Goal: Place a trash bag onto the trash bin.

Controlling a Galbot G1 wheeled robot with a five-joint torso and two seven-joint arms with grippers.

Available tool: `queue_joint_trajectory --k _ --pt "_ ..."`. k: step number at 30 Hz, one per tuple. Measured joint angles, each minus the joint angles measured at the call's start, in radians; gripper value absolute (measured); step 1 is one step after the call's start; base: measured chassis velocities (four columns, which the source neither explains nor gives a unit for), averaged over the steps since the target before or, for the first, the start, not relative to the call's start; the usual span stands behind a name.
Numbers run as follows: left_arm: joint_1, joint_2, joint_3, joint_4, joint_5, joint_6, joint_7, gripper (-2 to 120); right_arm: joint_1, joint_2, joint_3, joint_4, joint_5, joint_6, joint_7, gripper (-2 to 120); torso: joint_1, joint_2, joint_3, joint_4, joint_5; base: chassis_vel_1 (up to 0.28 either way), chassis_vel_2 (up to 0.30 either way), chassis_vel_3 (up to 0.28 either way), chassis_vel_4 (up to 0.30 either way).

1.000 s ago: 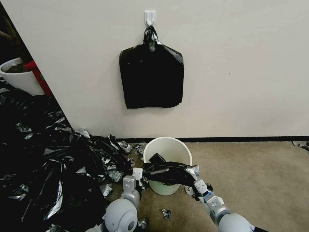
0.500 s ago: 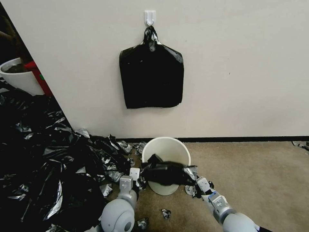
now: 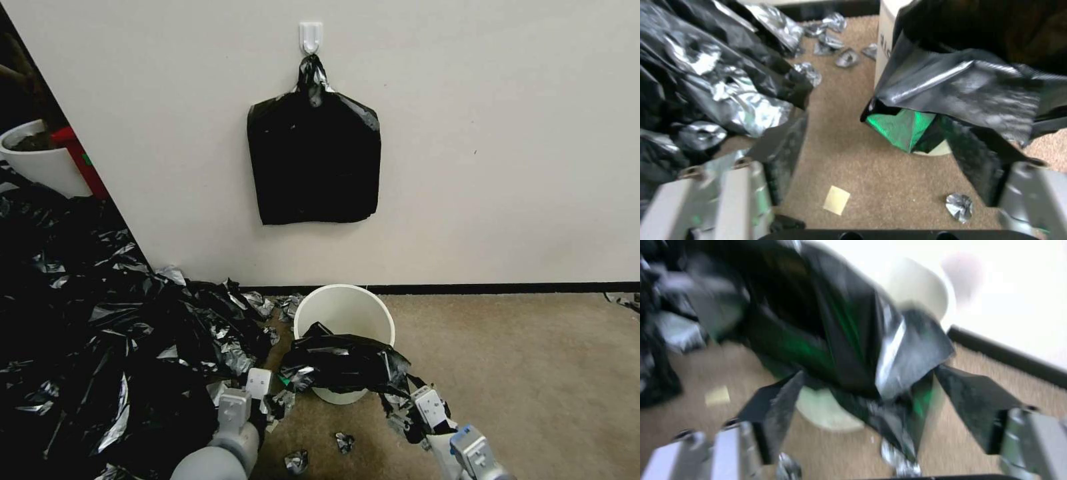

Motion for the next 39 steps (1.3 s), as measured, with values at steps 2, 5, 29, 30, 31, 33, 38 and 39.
queue_joint_trajectory --k 2,5,29,30,31,33,38,39 --pt "0.024 0.005 -0.009 -0.039 0.010 0.000 0.001 89 0.014 0.008 0.011 0.029 -0.030 0.034 0.000 93 0.000 0.000 0.000 0.0000 -0.0001 0.000 0.000 0.000 0.000" --pt "0.041 0.004 -0.017 -0.068 0.013 -0.001 0.012 95 0.043 0.023 0.029 0.035 -0.080 0.075 -0.009 99 0.000 0.000 0.000 0.0000 -0.0001 0.000 0.000 0.000 0.000" --pt "0.052 -0.113 -0.401 -0.167 0.076 -0.090 0.044 100 0.889 0.439 -0.007 -0.876 -0.136 -0.184 -0.966 95 0.000 0.000 0.000 0.0000 -0.0001 0.000 0.000 0.000 0.000" --pt "0.052 -0.113 -0.401 -0.167 0.076 -0.090 0.044 100 0.889 0.439 -0.007 -0.876 -0.136 -0.184 -0.966 95 0.000 0.000 0.000 0.0000 -0.0001 0.000 0.000 0.000 0.000" --pt "0.059 -0.117 -0.404 -0.170 0.076 -0.090 0.039 100 0.901 0.451 -0.012 -0.902 -0.147 -0.186 -0.976 89 0.000 0.000 0.000 0.0000 0.0000 0.000 0.000 0.000 0.000" --pt "0.067 -0.127 -0.405 -0.179 0.076 -0.091 0.034 100 0.920 0.467 -0.018 -0.935 -0.160 -0.187 -0.985 80 0.000 0.000 0.000 0.0000 0.0000 0.000 0.000 0.000 0.000" --pt "0.069 -0.137 -0.401 -0.181 0.077 -0.091 0.029 100 0.935 0.474 -0.026 -0.948 -0.158 -0.193 -0.995 65 0.000 0.000 0.000 0.0000 0.0000 0.000 0.000 0.000 0.000" --pt "0.069 -0.138 -0.400 -0.181 0.077 -0.091 0.028 100 0.936 0.473 -0.027 -0.947 -0.156 -0.195 -0.995 61 0.000 0.000 0.000 0.0000 0.0000 0.000 0.000 0.000 0.000"
